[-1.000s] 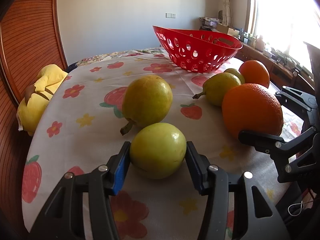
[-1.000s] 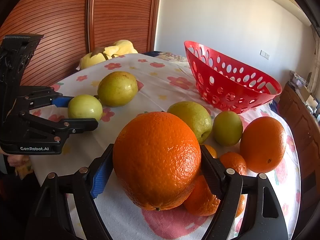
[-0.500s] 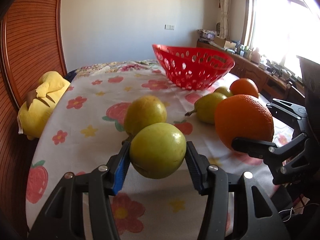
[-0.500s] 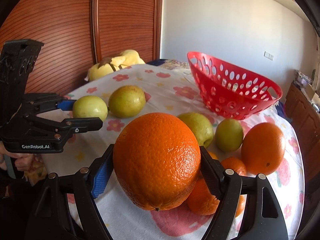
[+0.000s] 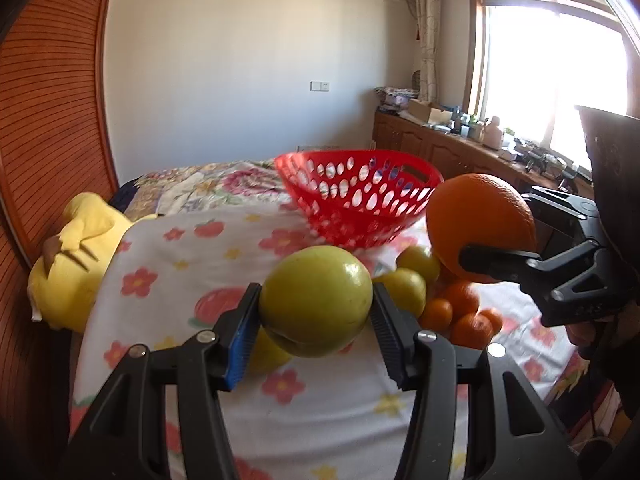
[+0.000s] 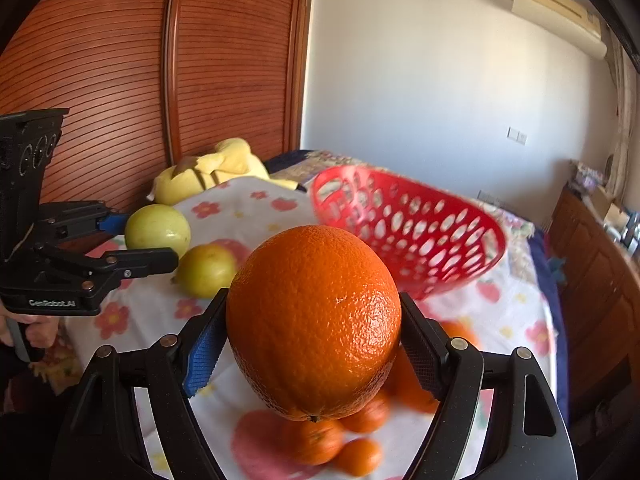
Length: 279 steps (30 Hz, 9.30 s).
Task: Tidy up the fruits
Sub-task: 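Lift the pear and orange and carry both over the red basket, then open the right tool to drop the orange while the left tool drops the pear, then move both tools down to the small tangerines beside the large orange, then grasp a tangerine with the left tool while the right tool grasps another tangerine, then carry both tangerines over the red basket and open both tools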
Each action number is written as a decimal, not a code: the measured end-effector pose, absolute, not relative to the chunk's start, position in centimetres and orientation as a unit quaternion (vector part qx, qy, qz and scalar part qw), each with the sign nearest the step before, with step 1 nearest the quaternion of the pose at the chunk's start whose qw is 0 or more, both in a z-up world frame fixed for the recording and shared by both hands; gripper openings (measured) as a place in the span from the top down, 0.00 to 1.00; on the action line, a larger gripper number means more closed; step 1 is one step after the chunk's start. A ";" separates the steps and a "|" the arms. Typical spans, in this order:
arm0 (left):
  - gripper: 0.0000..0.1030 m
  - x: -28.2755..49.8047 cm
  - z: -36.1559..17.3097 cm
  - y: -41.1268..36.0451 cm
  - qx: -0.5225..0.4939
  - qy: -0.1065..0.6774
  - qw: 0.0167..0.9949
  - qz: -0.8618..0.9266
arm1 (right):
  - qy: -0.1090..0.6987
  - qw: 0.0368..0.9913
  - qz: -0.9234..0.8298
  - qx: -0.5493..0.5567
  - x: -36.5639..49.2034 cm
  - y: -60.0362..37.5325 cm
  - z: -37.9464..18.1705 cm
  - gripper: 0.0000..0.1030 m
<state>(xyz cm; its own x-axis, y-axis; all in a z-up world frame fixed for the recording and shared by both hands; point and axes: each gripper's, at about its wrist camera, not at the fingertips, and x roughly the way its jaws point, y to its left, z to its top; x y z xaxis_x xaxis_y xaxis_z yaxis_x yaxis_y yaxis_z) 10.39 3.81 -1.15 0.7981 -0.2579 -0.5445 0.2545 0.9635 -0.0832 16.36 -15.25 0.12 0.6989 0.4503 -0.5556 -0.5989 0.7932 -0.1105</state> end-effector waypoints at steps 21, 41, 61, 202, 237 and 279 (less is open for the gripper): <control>0.49 22.1 1.5 -0.2 0.035 0.286 0.945 -0.153 | 0.321 0.891 0.277 -0.163 32.5 -16.7 -0.4 0.21; 0.49 27.2 0.1 -0.4 0.033 0.301 0.938 -0.168 | 0.416 0.838 0.276 -0.221 36.6 -14.2 -4.3 0.20; 0.48 28.5 -1.3 -3.4 0.052 0.334 0.924 -0.177 | 0.370 0.877 0.258 -0.167 35.0 -17.4 -0.7 0.19; 0.58 8.8 -3.6 -7.5 0.008 0.331 0.908 -0.255 | 0.367 0.903 0.225 -0.011 14.4 -25.3 -7.8 0.67; 0.57 20.8 1.4 -3.6 0.013 0.279 0.937 -0.208 | 0.293 0.924 0.234 -0.074 25.4 -23.0 1.2 0.67; 0.52 25.6 -0.6 -2.3 0.027 0.310 0.934 -0.175 | 0.342 0.881 0.315 -0.089 29.8 -16.8 -2.7 0.67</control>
<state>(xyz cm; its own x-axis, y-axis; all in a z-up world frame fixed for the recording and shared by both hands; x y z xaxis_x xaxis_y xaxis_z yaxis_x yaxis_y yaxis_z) 25.55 -2.29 -0.62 0.7472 -0.3094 -0.5882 0.3428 0.9376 -0.0576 29.80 -16.83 -2.73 0.5675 0.4945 -0.6583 -0.6167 0.7851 0.0581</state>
